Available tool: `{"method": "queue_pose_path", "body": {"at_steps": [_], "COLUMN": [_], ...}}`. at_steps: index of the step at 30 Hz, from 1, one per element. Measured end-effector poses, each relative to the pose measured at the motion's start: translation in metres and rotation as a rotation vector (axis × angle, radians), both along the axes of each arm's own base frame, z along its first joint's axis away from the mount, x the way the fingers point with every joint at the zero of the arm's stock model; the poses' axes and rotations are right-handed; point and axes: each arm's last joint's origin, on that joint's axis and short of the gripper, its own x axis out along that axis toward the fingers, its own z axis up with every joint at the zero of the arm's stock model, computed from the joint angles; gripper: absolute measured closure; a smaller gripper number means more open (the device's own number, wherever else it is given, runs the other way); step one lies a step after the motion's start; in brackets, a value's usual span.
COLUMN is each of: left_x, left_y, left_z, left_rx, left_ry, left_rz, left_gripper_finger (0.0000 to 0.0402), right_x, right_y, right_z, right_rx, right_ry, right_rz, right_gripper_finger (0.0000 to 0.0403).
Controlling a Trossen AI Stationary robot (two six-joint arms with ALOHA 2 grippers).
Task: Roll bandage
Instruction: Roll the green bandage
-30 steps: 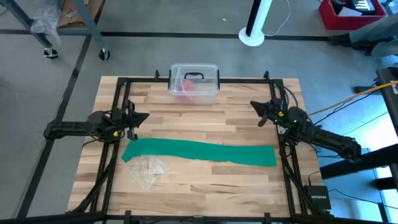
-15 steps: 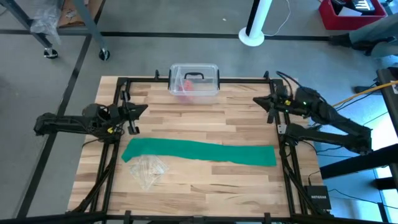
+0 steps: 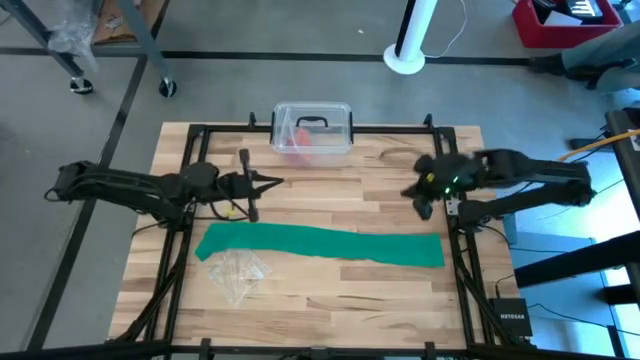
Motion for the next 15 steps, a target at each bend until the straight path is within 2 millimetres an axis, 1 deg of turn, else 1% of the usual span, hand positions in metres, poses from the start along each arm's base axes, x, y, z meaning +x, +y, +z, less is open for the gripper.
{"method": "queue_pose_path", "body": {"at_steps": [2,5,7,10,12,15], "left_x": [0.004,0.006,0.004,0.0,-0.002,-0.004], "left_y": [0.001,0.001,0.0,0.001,0.001,0.001], "left_z": [-0.001,-0.004,-0.001,0.003,0.003,0.003], "left_rx": [0.024,0.008,0.005,0.006,-0.022,-0.068], "left_ry": [0.007,0.022,0.001,-0.021,-0.02,-0.018], "left_rz": [0.004,0.004,0.003,0.006,0.008,0.005], "left_gripper_finger": [0.04,0.04,0.04,0.04,0.04,0.04], "right_x": [0.005,0.012,0.015,0.022,0.026,0.03], "right_y": [0.011,0.026,0.033,0.043,0.048,0.054], "right_z": [-0.012,-0.028,-0.036,-0.047,-0.054,-0.064], "right_rx": [0.066,0.111,0.108,0.092,0.078,0.035], "right_ry": [0.127,0.314,0.407,0.503,0.568,0.669], "right_rz": [-0.005,-0.004,-0.013,-0.03,-0.042,-0.05], "right_gripper_finger": [0.0395,0.0395,0.0395,0.0394,0.0383,0.0345]}}
